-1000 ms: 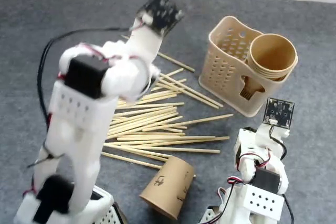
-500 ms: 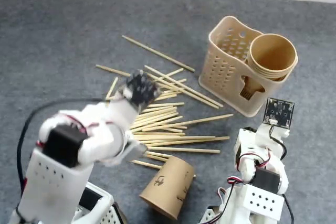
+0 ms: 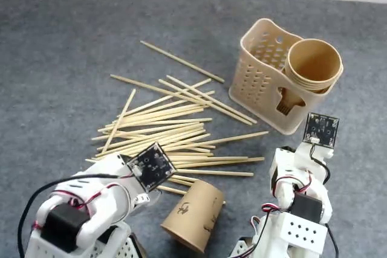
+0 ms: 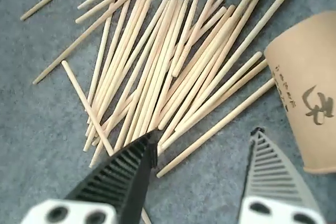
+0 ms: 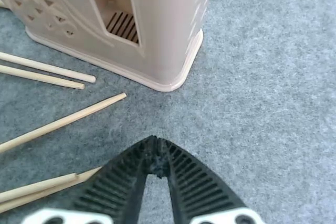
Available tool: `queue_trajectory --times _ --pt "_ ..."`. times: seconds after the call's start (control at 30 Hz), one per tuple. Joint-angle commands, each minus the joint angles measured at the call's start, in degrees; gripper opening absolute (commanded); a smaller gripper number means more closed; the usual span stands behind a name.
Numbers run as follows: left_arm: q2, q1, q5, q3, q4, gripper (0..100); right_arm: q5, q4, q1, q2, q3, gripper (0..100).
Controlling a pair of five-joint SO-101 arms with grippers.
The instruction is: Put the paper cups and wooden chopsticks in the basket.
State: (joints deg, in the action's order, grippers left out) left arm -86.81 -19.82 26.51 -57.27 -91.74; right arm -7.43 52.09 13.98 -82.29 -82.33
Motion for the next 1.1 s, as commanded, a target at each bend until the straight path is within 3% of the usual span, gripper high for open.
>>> queue_trajectory --times 0.0,0.13,0.43,0.7,0.9,1.07 --pt "-0.7 -1.5 2.5 0.2 1.0 27 0.0 -1.2 0.2 -0.8 0.7 0.6" --pt "2.2 -5.1 2.6 0.5 1.0 27 0.0 -1.2 0.2 -0.8 0.7 0.6" --pt "17.0 -20.5 2.5 5.6 0.9 27 0.0 -1.2 0.2 -0.8 0.7 0.6" --pt "31.3 -27.3 2.7 17.5 -7.6 27 0.0 -1.2 0.2 -0.8 0.7 0.6" --pt "35.9 -33.4 4.9 16.7 -7.4 27 0.0 -1.2 0.2 -0.8 0.7 0.6" --pt "36.4 -33.9 6.1 16.1 -6.9 27 0.0 -1.2 0.2 -0.8 0.7 0.6"
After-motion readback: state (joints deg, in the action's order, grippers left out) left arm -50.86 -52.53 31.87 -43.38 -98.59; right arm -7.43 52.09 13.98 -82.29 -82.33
